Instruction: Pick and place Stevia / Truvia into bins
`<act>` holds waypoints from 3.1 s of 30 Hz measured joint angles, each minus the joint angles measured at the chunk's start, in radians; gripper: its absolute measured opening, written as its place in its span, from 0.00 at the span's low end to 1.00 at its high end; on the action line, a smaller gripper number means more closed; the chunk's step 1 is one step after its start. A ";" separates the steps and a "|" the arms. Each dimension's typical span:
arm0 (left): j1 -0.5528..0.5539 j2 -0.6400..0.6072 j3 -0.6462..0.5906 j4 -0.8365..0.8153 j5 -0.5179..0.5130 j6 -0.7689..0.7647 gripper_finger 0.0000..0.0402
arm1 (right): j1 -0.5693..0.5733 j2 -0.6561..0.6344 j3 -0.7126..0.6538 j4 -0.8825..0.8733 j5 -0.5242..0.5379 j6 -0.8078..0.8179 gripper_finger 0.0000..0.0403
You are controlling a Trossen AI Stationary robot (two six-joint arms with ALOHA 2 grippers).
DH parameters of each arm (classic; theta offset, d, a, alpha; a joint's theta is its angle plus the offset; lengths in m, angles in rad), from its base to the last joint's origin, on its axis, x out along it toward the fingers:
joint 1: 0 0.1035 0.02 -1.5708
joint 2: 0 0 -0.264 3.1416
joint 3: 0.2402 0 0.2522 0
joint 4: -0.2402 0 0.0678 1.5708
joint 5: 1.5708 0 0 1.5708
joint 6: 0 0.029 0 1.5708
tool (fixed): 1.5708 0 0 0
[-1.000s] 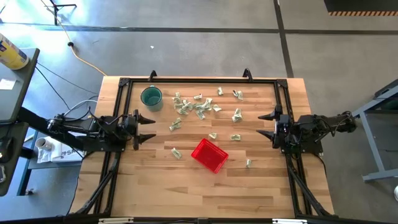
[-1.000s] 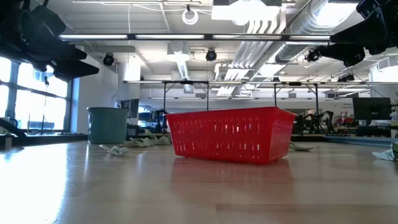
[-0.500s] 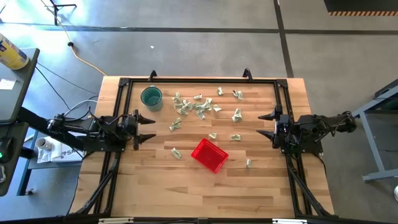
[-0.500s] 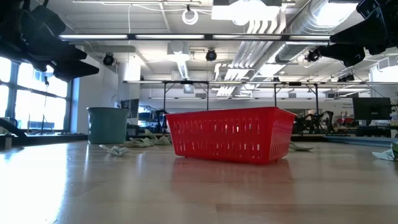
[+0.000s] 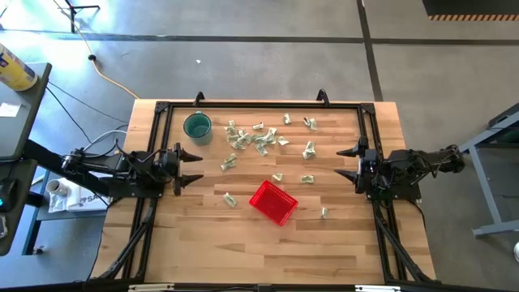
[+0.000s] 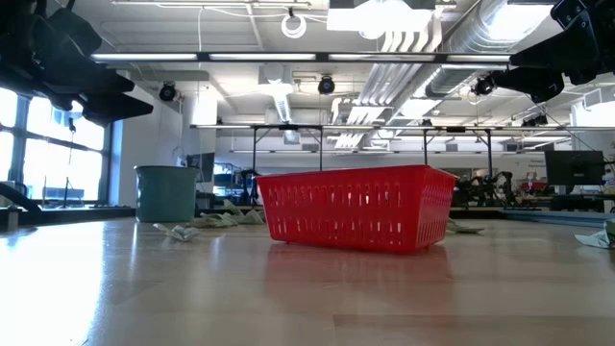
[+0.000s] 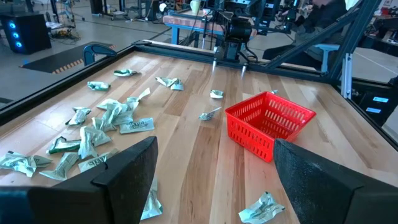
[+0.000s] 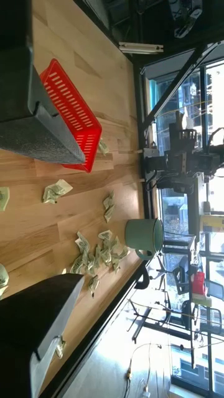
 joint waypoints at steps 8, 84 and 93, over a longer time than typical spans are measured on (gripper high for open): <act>0.000 0.000 0.000 0.000 0.000 0.000 0.88 | 0.000 0.000 0.000 0.000 0.000 0.000 0.73; 0.000 0.000 -0.001 0.183 -0.332 -0.811 0.88 | 0.000 0.269 0.010 0.410 0.160 0.991 0.73; 0.000 0.000 -0.001 0.184 -0.323 -0.811 0.88 | 0.000 0.673 0.010 0.329 -0.279 1.441 0.73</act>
